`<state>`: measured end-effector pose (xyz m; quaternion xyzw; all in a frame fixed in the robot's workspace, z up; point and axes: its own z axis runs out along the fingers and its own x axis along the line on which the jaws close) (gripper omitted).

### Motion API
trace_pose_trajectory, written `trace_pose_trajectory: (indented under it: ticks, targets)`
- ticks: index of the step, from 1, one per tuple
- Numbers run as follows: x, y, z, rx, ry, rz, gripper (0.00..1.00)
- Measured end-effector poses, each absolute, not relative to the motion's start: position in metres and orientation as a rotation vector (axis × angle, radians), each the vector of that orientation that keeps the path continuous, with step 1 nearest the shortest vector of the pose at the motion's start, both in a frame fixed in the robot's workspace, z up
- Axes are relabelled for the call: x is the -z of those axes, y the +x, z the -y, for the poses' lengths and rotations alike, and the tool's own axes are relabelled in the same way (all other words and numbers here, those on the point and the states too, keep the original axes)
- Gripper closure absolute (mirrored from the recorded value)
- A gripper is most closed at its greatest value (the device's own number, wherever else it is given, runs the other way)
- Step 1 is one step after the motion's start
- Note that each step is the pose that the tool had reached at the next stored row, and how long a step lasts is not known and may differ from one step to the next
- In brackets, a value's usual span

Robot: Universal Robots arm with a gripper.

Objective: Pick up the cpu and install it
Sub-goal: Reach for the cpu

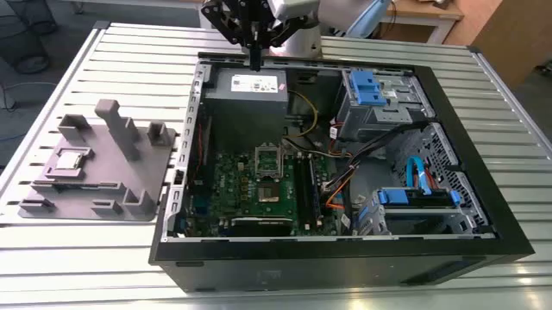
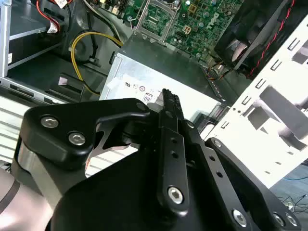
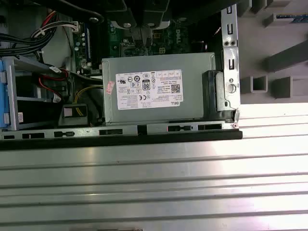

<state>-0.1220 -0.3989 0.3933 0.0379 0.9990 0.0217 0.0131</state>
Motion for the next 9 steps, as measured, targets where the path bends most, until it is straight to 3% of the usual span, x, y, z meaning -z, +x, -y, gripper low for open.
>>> trace_pose_trajectory:
  ticks: [9]
  targets:
    - [-0.3933,-0.124,0.3989,-0.068,0.118,-3.113,0.89]
